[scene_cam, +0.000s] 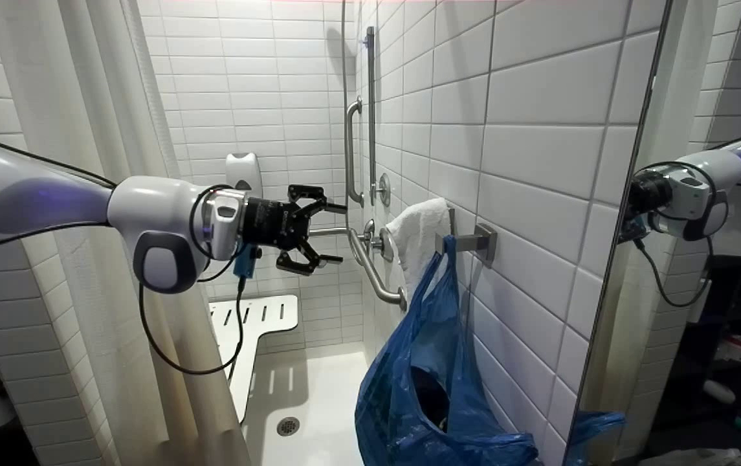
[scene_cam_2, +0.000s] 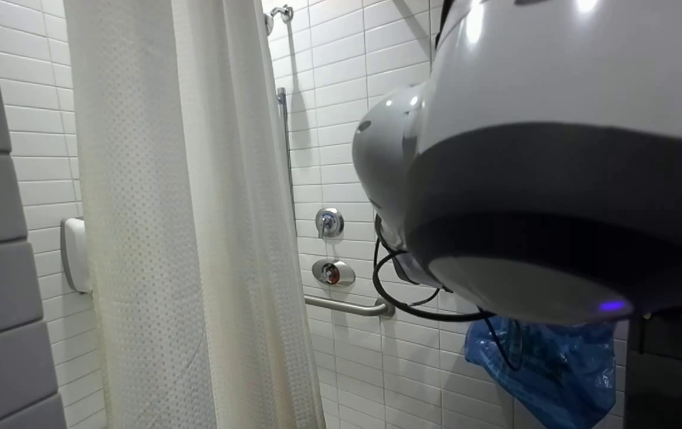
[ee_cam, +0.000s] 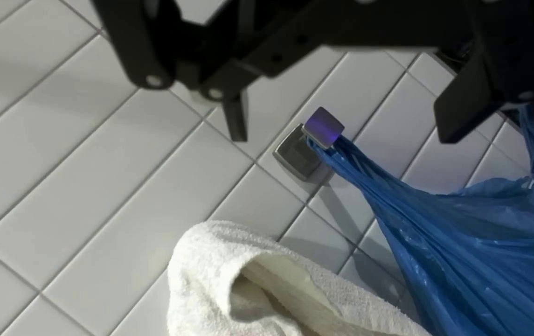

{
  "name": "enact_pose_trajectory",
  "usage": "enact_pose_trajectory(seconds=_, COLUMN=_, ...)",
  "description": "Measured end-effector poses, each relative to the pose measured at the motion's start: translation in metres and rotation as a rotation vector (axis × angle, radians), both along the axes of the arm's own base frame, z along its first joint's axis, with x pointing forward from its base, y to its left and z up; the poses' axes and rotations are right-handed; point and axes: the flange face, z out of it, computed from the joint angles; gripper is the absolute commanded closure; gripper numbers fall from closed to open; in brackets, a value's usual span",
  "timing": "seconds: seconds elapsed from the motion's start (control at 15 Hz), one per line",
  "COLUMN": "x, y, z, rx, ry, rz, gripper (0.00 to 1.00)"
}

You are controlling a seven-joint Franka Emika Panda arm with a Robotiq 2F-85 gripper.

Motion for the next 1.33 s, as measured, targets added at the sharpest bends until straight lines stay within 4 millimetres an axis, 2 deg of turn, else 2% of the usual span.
enact_pose_trajectory(seconds=0.33, x=0.003, y=-0.001, z=-0.006, rx=-0.063, ry=0.040, rz=0.001, gripper=0.00)
enact_pose_trajectory(seconds=0.93, x=0.010, y=-0.034, z=-0.018, rx=-0.150, ry=0.123, rz=-0.048, gripper=0.00)
enact_pose_trajectory(seconds=1.33, x=0.016, y=-0.036, z=-0.018, rx=-0.172, ry=0.143, rz=-0.040, gripper=0.00)
